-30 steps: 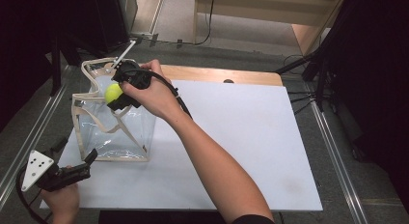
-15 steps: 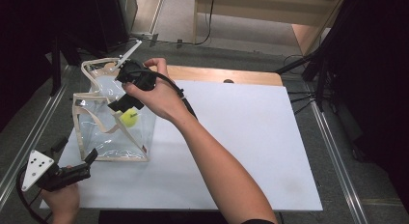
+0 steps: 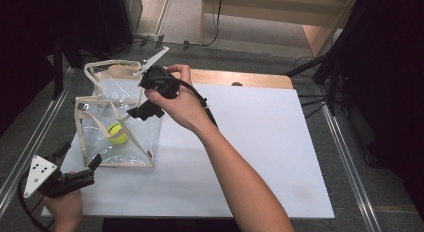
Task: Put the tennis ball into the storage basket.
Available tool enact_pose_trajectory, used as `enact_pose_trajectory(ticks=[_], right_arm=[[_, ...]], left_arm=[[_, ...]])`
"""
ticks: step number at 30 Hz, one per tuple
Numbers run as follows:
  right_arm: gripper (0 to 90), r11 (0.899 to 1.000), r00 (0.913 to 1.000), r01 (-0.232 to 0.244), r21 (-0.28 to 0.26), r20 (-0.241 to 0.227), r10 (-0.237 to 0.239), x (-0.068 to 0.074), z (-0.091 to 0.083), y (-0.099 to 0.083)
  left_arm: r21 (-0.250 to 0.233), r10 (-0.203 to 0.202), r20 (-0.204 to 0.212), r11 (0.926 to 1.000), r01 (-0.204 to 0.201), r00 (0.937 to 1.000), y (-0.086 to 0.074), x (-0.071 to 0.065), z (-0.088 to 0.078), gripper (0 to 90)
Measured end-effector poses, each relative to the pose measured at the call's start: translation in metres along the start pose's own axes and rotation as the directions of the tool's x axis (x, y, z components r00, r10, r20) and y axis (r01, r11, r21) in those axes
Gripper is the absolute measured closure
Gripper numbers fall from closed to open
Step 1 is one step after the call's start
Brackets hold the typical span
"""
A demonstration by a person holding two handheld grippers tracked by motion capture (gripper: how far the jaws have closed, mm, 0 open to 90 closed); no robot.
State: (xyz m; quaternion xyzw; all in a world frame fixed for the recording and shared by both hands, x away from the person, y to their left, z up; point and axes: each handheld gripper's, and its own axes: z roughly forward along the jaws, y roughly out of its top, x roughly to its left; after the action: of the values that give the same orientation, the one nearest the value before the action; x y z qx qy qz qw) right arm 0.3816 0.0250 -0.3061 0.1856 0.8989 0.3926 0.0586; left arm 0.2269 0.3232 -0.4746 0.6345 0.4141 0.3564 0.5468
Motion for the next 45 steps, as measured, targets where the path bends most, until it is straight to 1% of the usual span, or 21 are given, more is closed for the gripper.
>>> enact_pose_trajectory(ticks=[2, 3, 4, 5, 9, 10, 11, 12, 14, 16, 20, 22, 26, 28, 29, 30, 33, 35, 36, 43, 45], right_arm=[[0.0, 1.000, 0.9998, -0.013, 0.000, 0.016, 0.013, 0.000, -0.001, -0.004], [0.0, 1.000, 0.9998, -0.012, -0.002, 0.015, 0.012, -0.001, -0.001, -0.007], [0.0, 1.000, 0.9997, -0.022, 0.000, 0.014, 0.022, 0.000, -0.001, -0.009], [0.0, 1.000, 0.9997, -0.015, -0.001, 0.020, 0.015, -0.001, 0.000, -0.012], [0.0, 1.000, 0.9991, -0.024, 0.002, 0.034, 0.024, -0.001, 0.002, -0.022], [0.0, 1.000, 0.9990, -0.028, -0.007, 0.034, 0.028, -0.001, 0.003, -0.024], [0.0, 1.000, 0.9992, -0.022, -0.007, 0.033, 0.022, -0.001, 0.004, -0.026], [0.0, 0.999, 0.9988, -0.032, -0.008, 0.037, 0.033, 0.000, 0.006, -0.030], [0.0, 1.000, 0.9992, -0.024, -0.002, 0.032, 0.024, 0.000, 0.009, -0.034], [0.0, 1.000, 0.9989, -0.030, 0.001, 0.037, 0.030, 0.000, 0.013, -0.040], [0.0, 0.999, 0.9984, -0.045, -0.016, 0.034, 0.045, 0.001, 0.017, -0.050], [0.0, 0.999, 0.9990, -0.035, -0.023, 0.028, 0.035, 0.001, 0.020, -0.055], [0.0, 0.999, 0.9986, -0.039, -0.035, 0.034, 0.040, 0.003, 0.024, -0.064], [0.0, 0.998, 0.9987, -0.041, -0.039, 0.029, 0.042, 0.004, 0.026, -0.069], [0.0, 0.998, 0.9989, -0.035, -0.043, 0.031, 0.036, 0.004, 0.027, -0.072], [0.0, 0.998, 0.9984, -0.045, -0.043, 0.033, 0.046, 0.004, 0.029, -0.075], [0.0, 0.998, 0.9983, -0.051, -0.048, 0.028, 0.052, 0.005, 0.032, -0.083], [0.0, 0.997, 0.9986, -0.044, -0.057, 0.026, 0.046, 0.005, 0.034, -0.089], [0.0, 0.997, 0.9975, -0.062, -0.054, 0.030, 0.064, 0.006, 0.035, -0.092], [0.0, 0.994, 0.9968, -0.070, -0.088, 0.033, 0.073, 0.005, 0.039, -0.111], [0.0, 0.992, 0.9957, -0.079, -0.099, 0.039, 0.083, 0.005, 0.039, -0.116]], left_arm=[[0.003, 0.004, 0.000, 1.0000, -0.004, 1.0000, 0.000, 0.000, 0.000, 0.0], [0.003, 0.004, 0.000, 1.0000, -0.004, 1.0000, 0.000, 0.000, 0.000, 0.0], [0.006, 0.005, -0.003, 1.0000, -0.005, 1.0000, 0.000, -0.001, 0.000, 0.0], [0.006, 0.005, -0.003, 1.0000, -0.005, 1.0000, 0.000, -0.001, 0.000, 0.0], [0.006, 0.006, -0.003, 1.0000, -0.006, 1.0000, 0.000, -0.001, 0.000, 0.0], [0.006, 0.006, -0.003, 1.0000, -0.006, 1.0000, 0.000, -0.001, 0.000, 0.0], [0.006, 0.006, -0.002, 1.0000, -0.006, 1.0000, 0.000, 0.000, 0.000, 0.0], [0.006, 0.006, -0.002, 1.0000, -0.005, 1.0000, 0.000, -0.001, 0.000, 0.0], [0.006, 0.007, -0.002, 1.0000, -0.007, 1.0000, 0.000, -0.001, 0.000, 0.0], [0.005, 0.006, -0.002, 1.0000, -0.006, 1.0000, 0.000, -0.001, 0.000, 0.0], [0.009, 0.011, -0.003, 0.9999, -0.011, 0.9999, 0.000, 0.000, 0.000, 0.0], [0.006, 0.006, -0.002, 1.0000, -0.006, 1.0000, 0.000, -0.001, 0.000, 0.0], [0.005, 0.004, -0.002, 1.0000, -0.004, 1.0000, 0.000, -0.001, 0.000, 0.0], [0.005, 0.002, -0.003, 1.0000, -0.002, 1.0000, 0.000, -0.001, 0.000, 0.0], [0.007, 0.006, -0.003, 1.0000, -0.006, 1.0000, 0.000, -0.001, 0.000, 0.0], [0.011, 0.009, -0.002, 0.9999, -0.009, 1.0000, 0.000, -0.001, 0.000, 0.0], [0.004, 0.002, -0.002, 1.0000, -0.002, 1.0000, 0.000, -0.001, 0.000, 0.0], [0.007, 0.007, -0.002, 1.0000, -0.007, 1.0000, 0.000, -0.001, 0.000, 0.0], [0.008, 0.006, -0.002, 1.0000, -0.006, 1.0000, 0.000, -0.001, 0.000, 0.0], [0.006, 0.003, -0.001, 1.0000, -0.003, 1.0000, 0.000, -0.001, 0.000, 0.0], [0.006, 0.005, 0.000, 1.0000, -0.005, 1.0000, 0.000, -0.001, 0.000, 0.0]])
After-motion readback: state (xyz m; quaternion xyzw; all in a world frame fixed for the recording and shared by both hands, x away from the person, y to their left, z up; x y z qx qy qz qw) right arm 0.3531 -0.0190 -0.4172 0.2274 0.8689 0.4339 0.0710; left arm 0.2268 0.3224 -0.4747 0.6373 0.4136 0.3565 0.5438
